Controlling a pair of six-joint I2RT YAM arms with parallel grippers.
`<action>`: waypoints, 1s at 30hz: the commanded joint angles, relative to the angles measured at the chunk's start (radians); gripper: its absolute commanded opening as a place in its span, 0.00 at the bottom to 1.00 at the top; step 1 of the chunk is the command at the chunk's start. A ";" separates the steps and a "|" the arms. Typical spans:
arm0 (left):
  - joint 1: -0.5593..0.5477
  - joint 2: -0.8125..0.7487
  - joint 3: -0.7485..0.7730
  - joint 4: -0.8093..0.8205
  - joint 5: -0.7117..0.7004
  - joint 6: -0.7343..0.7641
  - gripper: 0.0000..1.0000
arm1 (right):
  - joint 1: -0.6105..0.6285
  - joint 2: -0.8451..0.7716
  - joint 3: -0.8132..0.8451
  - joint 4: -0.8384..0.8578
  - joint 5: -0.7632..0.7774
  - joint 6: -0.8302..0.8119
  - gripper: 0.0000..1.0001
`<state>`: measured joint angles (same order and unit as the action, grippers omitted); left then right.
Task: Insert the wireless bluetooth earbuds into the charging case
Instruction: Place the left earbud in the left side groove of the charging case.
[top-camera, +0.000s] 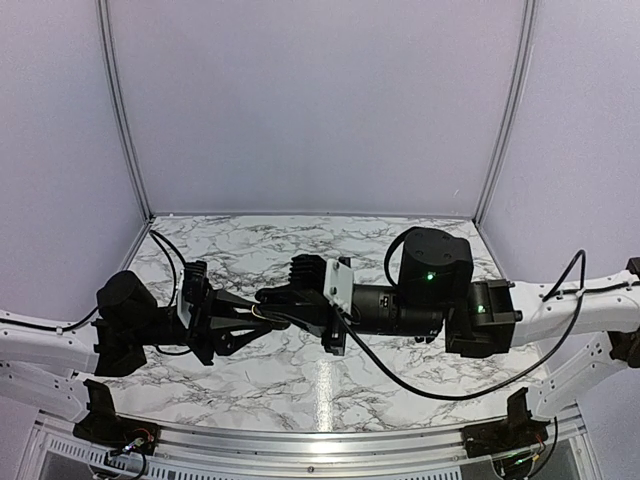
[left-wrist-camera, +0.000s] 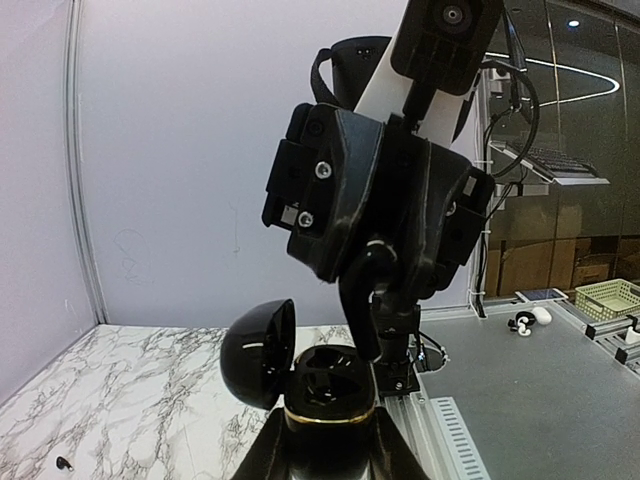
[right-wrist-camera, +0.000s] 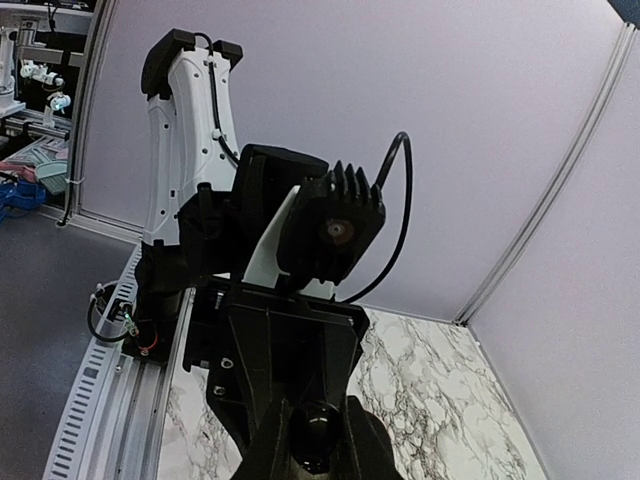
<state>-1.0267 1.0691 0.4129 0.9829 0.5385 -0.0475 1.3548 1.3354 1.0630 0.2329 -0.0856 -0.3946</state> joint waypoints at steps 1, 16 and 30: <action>-0.004 0.005 0.032 0.056 -0.008 -0.024 0.00 | 0.012 0.021 -0.003 0.057 0.065 -0.015 0.06; -0.003 -0.008 0.023 0.056 -0.034 -0.024 0.00 | 0.021 0.058 -0.025 0.141 0.163 -0.032 0.06; -0.003 -0.019 0.018 0.056 -0.066 -0.024 0.00 | 0.033 0.092 -0.053 0.199 0.265 -0.063 0.05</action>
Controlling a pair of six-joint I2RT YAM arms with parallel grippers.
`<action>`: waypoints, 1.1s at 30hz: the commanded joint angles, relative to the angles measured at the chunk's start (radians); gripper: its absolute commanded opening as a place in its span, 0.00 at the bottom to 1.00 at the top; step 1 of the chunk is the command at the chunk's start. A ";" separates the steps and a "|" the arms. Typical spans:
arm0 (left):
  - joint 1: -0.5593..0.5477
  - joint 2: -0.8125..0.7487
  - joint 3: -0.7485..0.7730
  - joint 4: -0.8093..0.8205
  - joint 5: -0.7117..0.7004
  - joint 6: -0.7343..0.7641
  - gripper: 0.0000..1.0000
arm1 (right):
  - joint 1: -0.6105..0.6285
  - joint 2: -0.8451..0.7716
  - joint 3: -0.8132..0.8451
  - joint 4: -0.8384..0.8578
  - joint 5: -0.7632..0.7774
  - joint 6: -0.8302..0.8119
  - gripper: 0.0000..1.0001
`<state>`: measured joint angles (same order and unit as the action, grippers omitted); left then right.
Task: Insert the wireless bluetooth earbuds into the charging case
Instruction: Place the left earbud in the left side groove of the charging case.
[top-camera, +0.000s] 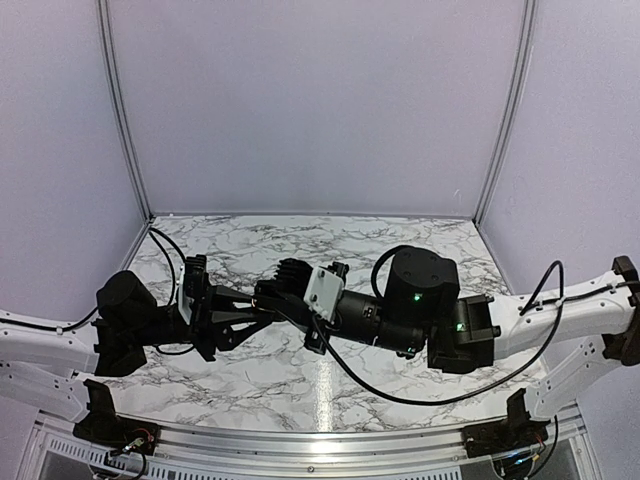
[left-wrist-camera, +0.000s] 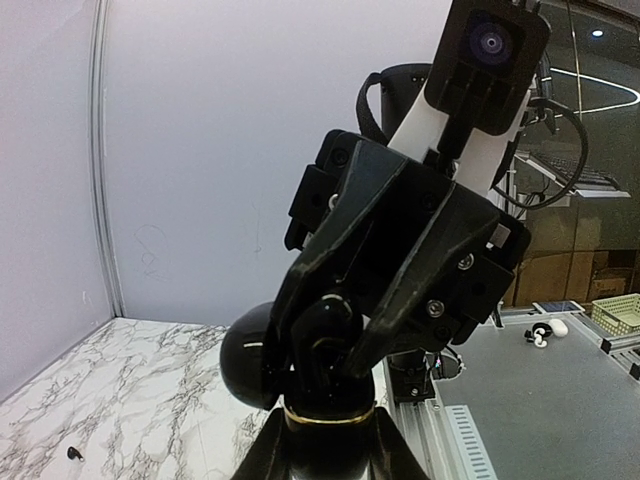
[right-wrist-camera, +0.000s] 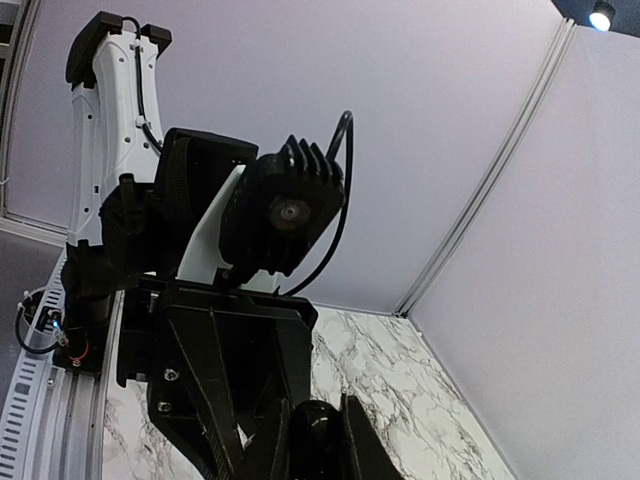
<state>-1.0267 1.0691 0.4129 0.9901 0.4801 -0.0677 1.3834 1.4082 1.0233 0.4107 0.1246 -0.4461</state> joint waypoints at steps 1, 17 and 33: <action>-0.003 -0.020 0.018 0.048 -0.013 -0.003 0.00 | 0.005 0.022 -0.014 0.019 0.054 -0.006 0.05; -0.003 -0.047 0.012 0.049 -0.063 0.001 0.00 | 0.005 0.043 -0.022 0.010 0.115 0.072 0.05; -0.003 -0.048 0.009 0.049 -0.103 0.006 0.00 | 0.005 0.062 -0.027 0.003 0.178 0.115 0.00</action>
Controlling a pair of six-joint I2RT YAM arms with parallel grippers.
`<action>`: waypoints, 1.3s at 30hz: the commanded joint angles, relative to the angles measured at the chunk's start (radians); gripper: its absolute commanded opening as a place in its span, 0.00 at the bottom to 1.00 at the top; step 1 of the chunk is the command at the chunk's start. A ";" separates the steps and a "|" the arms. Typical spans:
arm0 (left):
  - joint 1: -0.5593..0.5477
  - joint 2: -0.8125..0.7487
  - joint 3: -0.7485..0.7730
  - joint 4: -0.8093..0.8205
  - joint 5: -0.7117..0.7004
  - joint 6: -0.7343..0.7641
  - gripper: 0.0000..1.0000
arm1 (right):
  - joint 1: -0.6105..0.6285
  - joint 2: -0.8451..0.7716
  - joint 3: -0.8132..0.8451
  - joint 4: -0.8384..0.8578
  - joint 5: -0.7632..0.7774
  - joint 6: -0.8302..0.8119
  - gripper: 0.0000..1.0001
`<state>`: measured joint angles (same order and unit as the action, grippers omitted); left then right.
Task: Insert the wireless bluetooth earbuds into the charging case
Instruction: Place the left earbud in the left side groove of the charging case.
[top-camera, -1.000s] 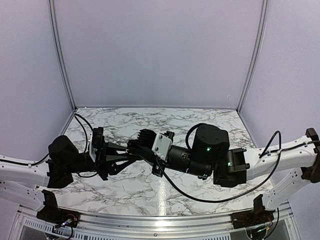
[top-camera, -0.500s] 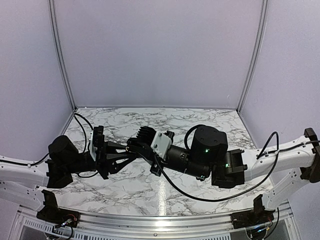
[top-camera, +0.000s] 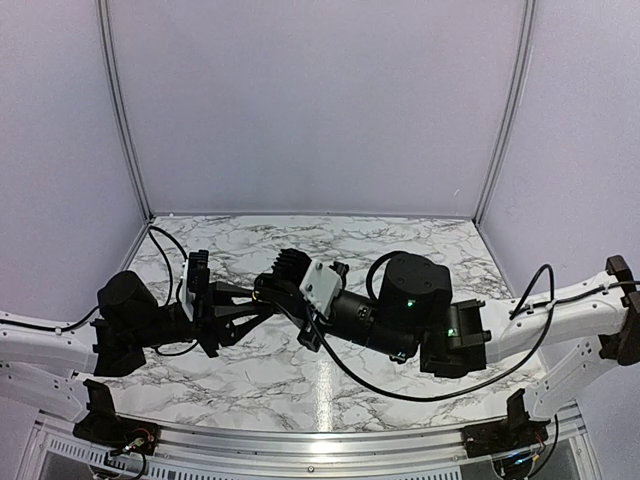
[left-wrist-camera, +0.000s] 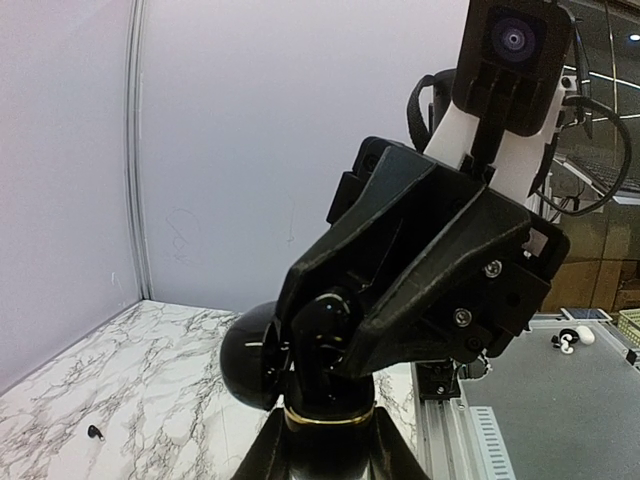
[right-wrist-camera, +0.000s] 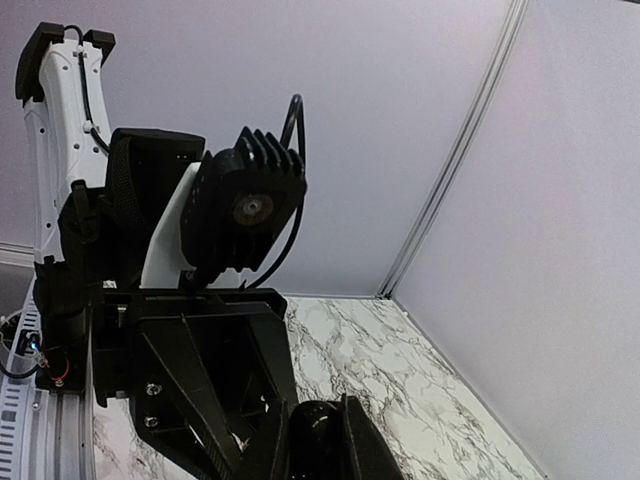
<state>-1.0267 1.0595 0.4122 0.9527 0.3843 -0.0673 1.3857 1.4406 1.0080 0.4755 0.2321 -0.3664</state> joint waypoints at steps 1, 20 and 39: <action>-0.003 -0.041 0.010 0.086 -0.012 0.008 0.00 | 0.003 0.030 -0.012 -0.063 0.072 0.039 0.00; -0.002 -0.018 0.017 0.086 -0.027 0.027 0.00 | 0.003 0.055 0.007 -0.066 0.066 0.102 0.00; -0.003 -0.049 0.003 0.086 -0.065 0.041 0.00 | 0.002 0.091 0.025 -0.066 0.075 0.149 0.00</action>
<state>-1.0225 1.0588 0.4072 0.9295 0.3061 -0.0574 1.3876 1.4982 1.0271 0.5232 0.3061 -0.2443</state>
